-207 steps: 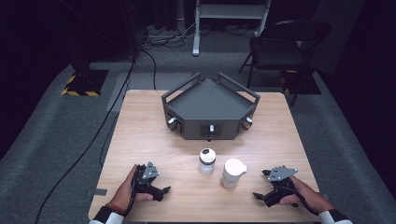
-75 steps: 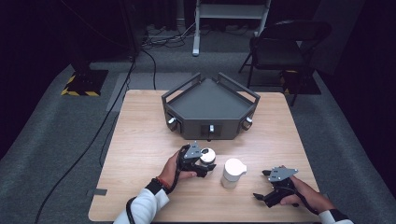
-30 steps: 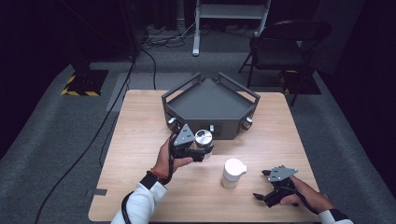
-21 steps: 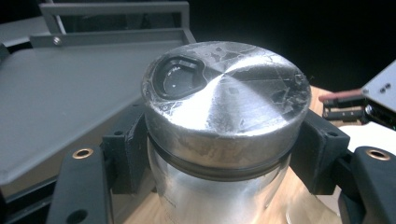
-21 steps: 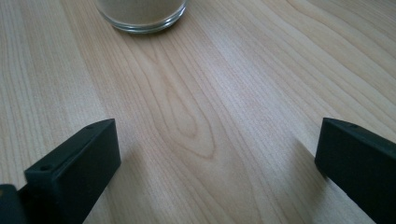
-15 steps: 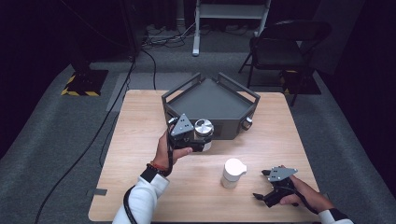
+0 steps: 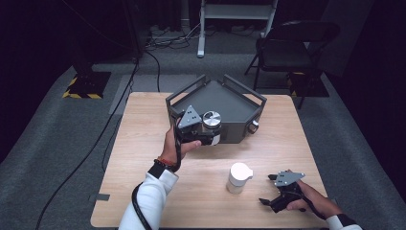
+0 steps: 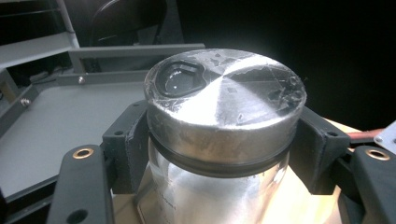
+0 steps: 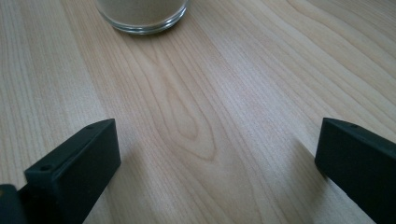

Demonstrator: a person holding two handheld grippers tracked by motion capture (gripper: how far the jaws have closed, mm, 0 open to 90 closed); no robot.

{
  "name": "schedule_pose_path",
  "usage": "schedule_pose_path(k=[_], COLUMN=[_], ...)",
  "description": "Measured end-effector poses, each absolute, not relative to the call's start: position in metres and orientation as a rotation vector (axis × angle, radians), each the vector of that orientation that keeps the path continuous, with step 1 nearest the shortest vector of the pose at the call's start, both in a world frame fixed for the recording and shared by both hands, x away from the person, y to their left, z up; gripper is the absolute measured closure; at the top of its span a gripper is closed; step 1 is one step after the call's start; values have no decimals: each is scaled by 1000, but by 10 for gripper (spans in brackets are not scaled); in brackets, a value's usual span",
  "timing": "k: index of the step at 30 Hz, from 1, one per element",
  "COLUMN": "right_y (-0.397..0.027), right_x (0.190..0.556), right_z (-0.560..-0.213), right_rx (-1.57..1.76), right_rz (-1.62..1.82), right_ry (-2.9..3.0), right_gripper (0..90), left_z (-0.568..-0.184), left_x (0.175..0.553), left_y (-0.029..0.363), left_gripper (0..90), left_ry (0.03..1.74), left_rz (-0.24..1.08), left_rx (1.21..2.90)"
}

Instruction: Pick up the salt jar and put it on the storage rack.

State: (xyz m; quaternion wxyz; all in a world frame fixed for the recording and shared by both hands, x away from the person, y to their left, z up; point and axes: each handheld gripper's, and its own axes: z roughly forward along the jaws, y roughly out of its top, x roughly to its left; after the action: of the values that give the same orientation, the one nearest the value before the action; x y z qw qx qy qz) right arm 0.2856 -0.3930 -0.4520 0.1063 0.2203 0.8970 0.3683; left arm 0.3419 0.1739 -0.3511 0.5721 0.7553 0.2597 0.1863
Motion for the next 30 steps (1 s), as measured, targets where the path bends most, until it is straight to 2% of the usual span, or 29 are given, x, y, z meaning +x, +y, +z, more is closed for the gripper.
schedule_pose_path(k=[17, 30], right_y=[-393, -394], right_x=[286, 284], right_z=[-452, -452], right_rx=[649, 648], right_rz=[1085, 1088], right_ry=[2642, 2643], right_gripper=[0, 0], left_z=[-326, -320], left_x=[375, 402], left_y=[177, 162], left_gripper=[305, 307], left_ry=[660, 723], left_rz=[483, 536], left_rx=[1740, 1756])
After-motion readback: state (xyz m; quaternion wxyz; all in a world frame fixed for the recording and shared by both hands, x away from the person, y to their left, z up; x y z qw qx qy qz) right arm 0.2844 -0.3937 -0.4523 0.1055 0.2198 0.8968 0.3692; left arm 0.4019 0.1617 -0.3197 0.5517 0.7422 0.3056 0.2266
